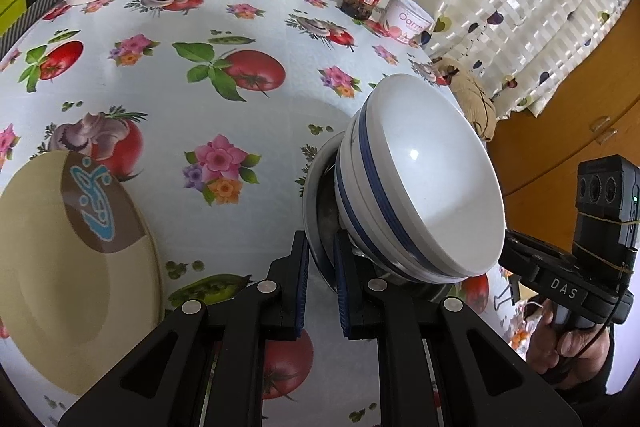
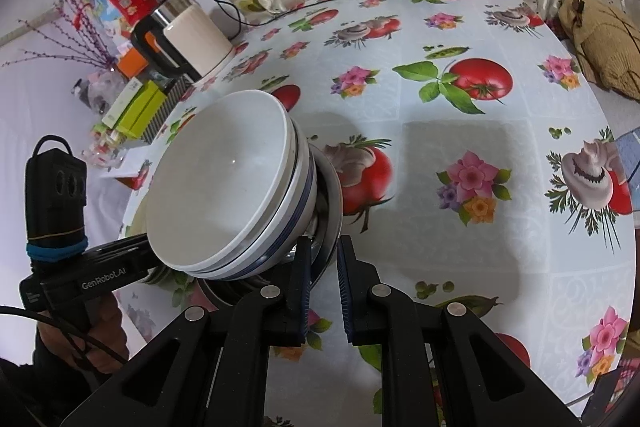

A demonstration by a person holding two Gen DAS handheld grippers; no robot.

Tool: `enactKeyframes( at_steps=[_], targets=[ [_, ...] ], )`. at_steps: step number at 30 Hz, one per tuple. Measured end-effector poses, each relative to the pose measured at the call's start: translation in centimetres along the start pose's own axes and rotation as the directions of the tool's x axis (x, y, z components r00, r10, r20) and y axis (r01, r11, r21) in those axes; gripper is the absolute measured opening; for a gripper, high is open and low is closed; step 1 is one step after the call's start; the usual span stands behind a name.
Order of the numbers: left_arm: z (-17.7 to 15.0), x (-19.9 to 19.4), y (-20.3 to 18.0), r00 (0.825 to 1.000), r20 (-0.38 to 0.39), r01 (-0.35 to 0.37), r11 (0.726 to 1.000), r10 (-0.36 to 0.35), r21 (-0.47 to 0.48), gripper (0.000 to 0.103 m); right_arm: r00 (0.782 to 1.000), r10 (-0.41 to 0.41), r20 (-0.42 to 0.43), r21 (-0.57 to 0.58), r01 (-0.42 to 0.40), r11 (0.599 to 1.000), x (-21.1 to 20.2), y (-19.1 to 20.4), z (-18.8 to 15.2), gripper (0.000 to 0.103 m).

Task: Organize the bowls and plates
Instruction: 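Carry the bowl stack over the beige plate stack with the left gripper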

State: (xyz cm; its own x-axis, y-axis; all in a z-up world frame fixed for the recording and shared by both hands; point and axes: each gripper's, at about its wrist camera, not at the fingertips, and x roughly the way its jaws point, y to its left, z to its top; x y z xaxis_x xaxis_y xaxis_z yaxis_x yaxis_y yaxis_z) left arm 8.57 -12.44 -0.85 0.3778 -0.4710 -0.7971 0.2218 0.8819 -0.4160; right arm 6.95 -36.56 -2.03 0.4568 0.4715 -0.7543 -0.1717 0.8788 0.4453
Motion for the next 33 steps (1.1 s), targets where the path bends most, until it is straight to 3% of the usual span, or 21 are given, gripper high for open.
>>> enactKeyframes(
  at_steps=[33],
  targets=[
    [-1.1,-7.9,8.0,0.983,0.133,-0.106,0.981,0.128,-0.160,0.013,0.995,0.079,-0.056,-0.197,-0.089,0.976,3.8,10.7,3.1,0.013]
  ],
)
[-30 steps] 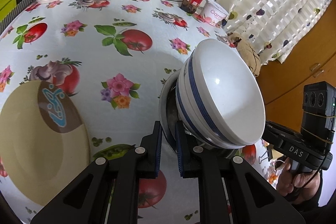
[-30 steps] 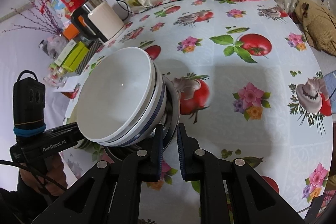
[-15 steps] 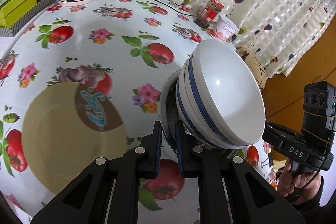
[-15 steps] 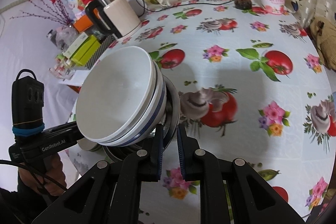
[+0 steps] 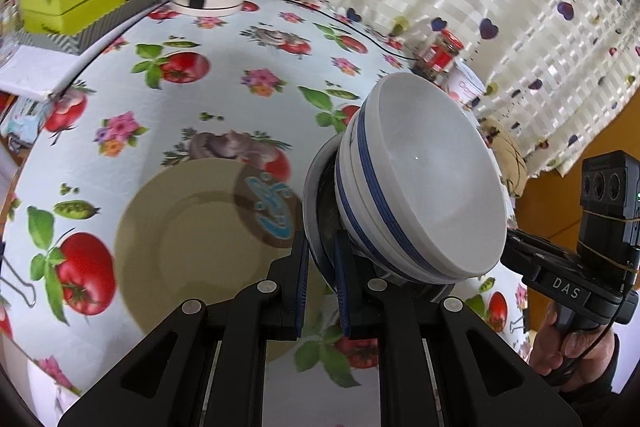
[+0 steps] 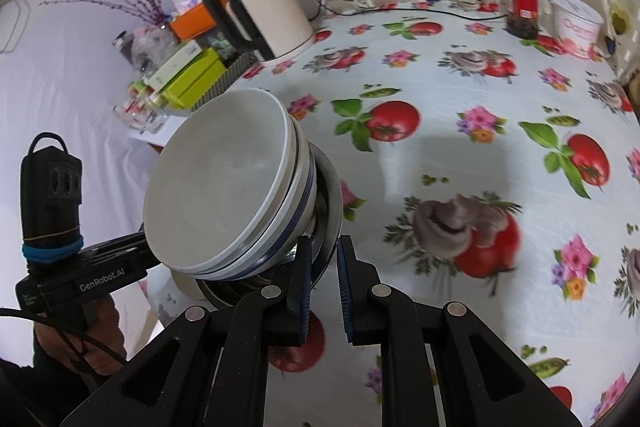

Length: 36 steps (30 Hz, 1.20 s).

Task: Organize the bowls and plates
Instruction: 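Carry the bowl stack over the beige plate stack with the left gripper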

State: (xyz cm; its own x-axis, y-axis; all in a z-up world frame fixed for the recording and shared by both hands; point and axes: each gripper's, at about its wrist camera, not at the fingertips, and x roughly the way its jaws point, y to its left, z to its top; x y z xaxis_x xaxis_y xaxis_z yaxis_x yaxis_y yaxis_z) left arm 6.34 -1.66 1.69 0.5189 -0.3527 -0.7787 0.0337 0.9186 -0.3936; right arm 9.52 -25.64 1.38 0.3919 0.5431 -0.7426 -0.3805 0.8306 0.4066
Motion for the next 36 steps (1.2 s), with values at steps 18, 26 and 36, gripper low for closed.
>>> enactKeyframes(
  at_steps=[18,26,36],
  targets=[
    [-1.2,-2.2,5.7,0.996,0.028,-0.084,0.990,0.087,-0.113,0.013,0.994,0.060,-0.086,-0.083,-0.067,0.994,5.2,5.1,1.2,0.013],
    [-1.9,-2.4,7.6,0.993,0.021,-0.110,0.982,0.114,-0.152,0.013,0.989,0.068,-0.128,-0.110,-0.082,0.991,7.1,6.6,1.2,0.013],
    [-2.3,-2.4,8.7,0.992,0.014,-0.120,0.976,0.125,-0.180,0.013,0.986,0.058,-0.158,-0.145,-0.081,0.986,8.4,8.0,1.1,0.013]
  ],
)
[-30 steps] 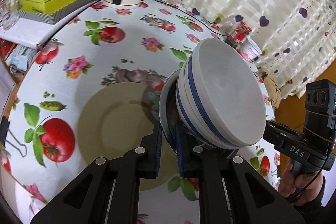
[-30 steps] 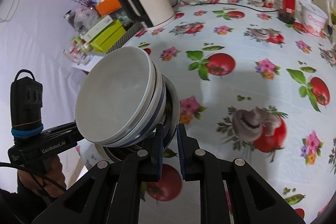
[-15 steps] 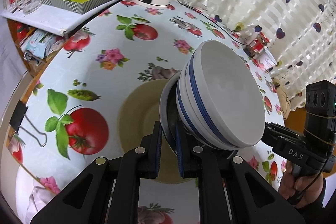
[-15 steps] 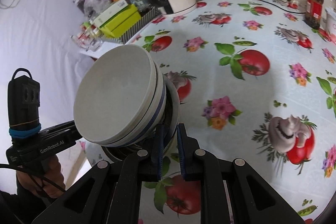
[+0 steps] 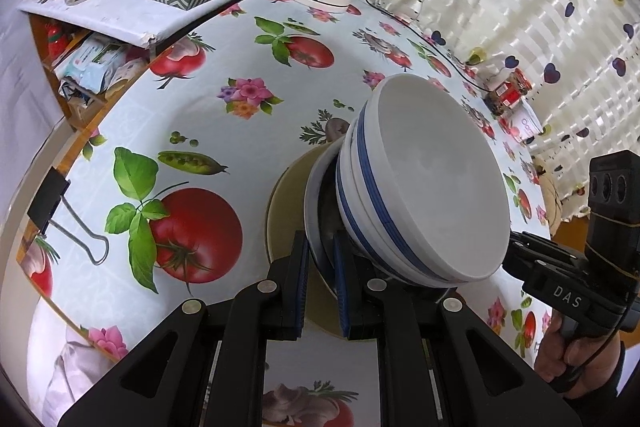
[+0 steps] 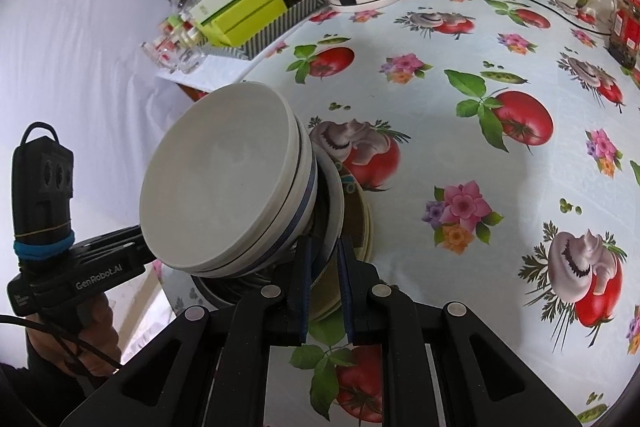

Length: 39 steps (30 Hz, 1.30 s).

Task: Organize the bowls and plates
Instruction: 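Carry the bowl stack over the beige plate stack with the left gripper, then lower the bowl stack onto the beige plates and open the left gripper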

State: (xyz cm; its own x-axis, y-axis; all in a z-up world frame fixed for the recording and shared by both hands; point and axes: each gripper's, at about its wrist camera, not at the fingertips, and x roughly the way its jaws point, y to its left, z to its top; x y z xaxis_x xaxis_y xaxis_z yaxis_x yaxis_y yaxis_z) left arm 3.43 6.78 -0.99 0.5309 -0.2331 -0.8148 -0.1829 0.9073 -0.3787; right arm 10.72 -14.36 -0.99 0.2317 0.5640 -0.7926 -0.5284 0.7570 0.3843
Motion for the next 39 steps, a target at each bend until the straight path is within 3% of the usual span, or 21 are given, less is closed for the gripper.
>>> enactKeyframes(
  at_steps=[13,16,21,39],
  targets=[
    [0.0,-0.1,0.6,1.000,0.018,0.007,1.000,-0.007,-0.014,0.013,1.000,0.000,-0.011,-0.010,0.000,1.000,0.3,0.3,0.4,0.016],
    [0.0,-0.2,0.9,1.000,0.024,-0.004,1.000,0.005,-0.023,0.020,1.000,-0.018,-0.004,-0.014,0.018,1.000,-0.1,0.2,0.3,0.024],
    [-0.1,-0.9,0.8,0.999,0.049,-0.022,1.000,0.023,-0.010,0.021,1.000,-0.024,0.016,-0.017,0.025,1.000,-1.1,0.0,-0.1,0.038],
    [-2.6,-4.8,-1.4,0.989,0.122,-0.089,0.995,0.083,0.050,0.021,0.995,-0.050,0.086,-0.122,0.060,0.991,-5.1,3.5,-3.0,0.055]
  ],
)
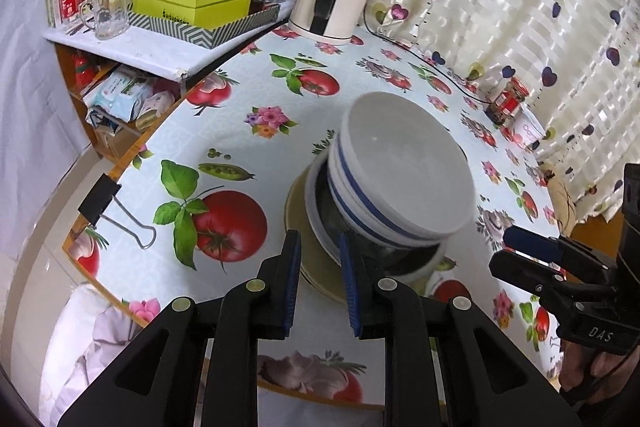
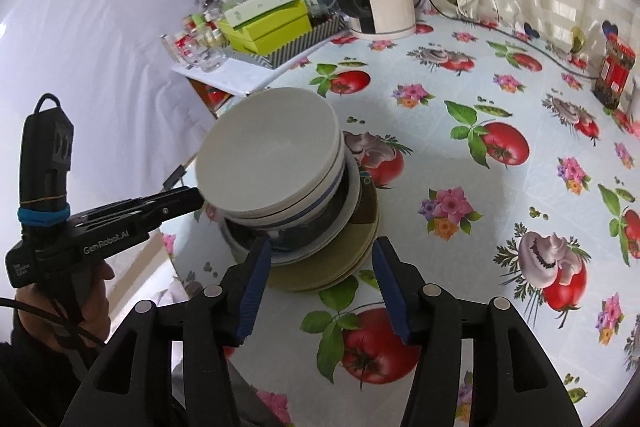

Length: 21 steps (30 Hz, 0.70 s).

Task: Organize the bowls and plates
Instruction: 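Lower the bowl stack onto the beige plates and open the left gripper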

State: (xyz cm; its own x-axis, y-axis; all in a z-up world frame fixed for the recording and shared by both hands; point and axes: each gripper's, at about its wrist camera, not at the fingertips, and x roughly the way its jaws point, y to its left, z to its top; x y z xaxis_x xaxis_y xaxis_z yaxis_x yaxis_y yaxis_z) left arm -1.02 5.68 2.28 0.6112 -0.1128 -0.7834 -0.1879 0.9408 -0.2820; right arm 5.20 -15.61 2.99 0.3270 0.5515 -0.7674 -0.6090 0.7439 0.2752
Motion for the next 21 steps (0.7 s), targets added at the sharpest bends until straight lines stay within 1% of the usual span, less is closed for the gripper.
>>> enactKeyframes(
  at_steps=[8,12,21],
  targets=[
    [-1.1,-1.2,-2.0,1.000,0.025,-0.018,0.998,0.016,0.066,0.021,0.999,-0.032,0.018,-0.044,0.032,0.999,-1.2,1.3,-1.2,0.059],
    [-1.4,-1.2,-2.4,0.999,0.023,-0.024,0.997,0.022,0.078,0.021,0.999,-0.042,0.023,-0.067,0.043,0.997,-1.4,1.9,-1.8,0.061],
    [-1.9,-0.7,-3.0,0.999,0.010,-0.043,0.994,0.042,0.099,0.021,0.998,-0.051,0.022,-0.082,0.053,0.995,-1.2,2.5,-2.1,0.065]
  ],
)
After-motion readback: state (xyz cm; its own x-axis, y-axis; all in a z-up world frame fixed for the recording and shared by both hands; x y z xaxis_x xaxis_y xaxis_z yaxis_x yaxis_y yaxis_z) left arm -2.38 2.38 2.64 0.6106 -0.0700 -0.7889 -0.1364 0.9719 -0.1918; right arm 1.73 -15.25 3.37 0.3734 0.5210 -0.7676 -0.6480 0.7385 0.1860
